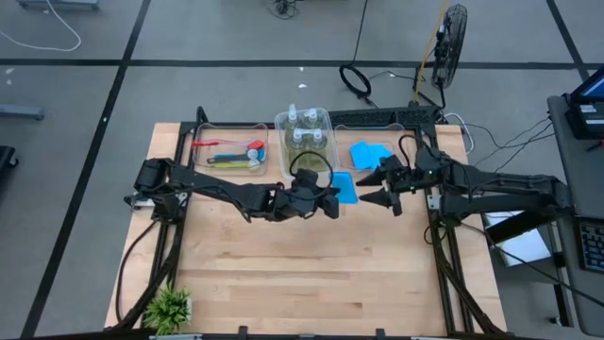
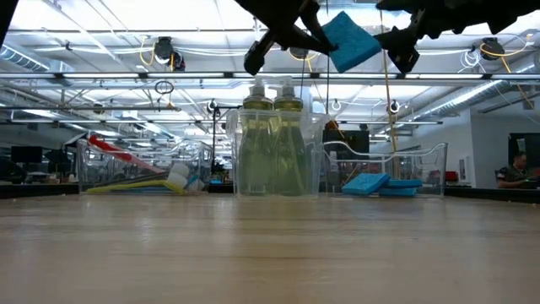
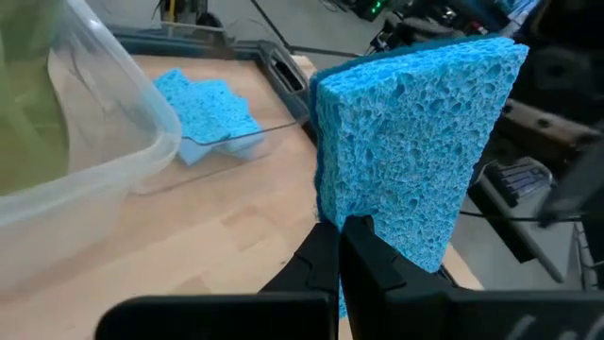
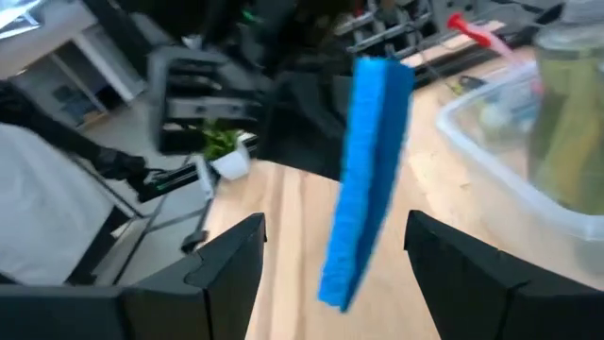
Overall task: Pick & Place Kitchen Sink Supplies
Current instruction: Put the blue sponge into the right transparent bin
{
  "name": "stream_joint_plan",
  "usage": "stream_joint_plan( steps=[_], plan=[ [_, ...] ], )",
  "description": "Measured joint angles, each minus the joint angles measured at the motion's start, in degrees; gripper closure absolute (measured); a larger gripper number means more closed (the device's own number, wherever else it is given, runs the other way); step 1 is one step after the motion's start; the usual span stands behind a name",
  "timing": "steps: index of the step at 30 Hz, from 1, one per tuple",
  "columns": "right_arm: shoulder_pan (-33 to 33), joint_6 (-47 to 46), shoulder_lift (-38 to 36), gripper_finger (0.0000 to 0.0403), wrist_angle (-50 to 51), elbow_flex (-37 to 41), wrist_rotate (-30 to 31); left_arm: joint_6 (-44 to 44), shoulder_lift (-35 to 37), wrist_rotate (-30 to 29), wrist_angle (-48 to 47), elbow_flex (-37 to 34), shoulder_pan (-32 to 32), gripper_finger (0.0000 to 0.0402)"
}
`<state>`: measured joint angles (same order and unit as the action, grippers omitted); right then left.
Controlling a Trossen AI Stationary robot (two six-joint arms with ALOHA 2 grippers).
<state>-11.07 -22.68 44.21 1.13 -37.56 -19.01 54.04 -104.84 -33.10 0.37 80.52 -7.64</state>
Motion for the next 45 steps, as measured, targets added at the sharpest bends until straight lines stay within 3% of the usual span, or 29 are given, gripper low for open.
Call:
stream_joint_plan(
  steps=[5,21,28,37,45],
  plan=[
    [0.00,-0.35,1.75,0.0161,-1.35,0.00,3.84,-1.86,0.00,-0.15,-0.71,1.76,0.02,0.0401],
    [1.55,-1.70,9.14,0.0171,-12.87,0.02,7.14,-2.14,0.00,-1.09,-2.39,2.42,0.02,0.0401],
    [1.55,-1.70,9.41,0.0244,-13.34,0.02,8.69,-1.49,0.00,-1.12,-3.12,2.42,0.01,0.0401],
    [1.53,-1.67,9.37,0.0384,-13.31,0.02,8.66,-1.01,0.00,-1.53,-3.72,2.42,0.00,0.0401],
    [1.53,-1.74,8.74,0.0397,-13.12,0.02,8.73,-2.12,0.00,-1.31,-3.26,2.42,-0.07,0.0393]
  ],
)
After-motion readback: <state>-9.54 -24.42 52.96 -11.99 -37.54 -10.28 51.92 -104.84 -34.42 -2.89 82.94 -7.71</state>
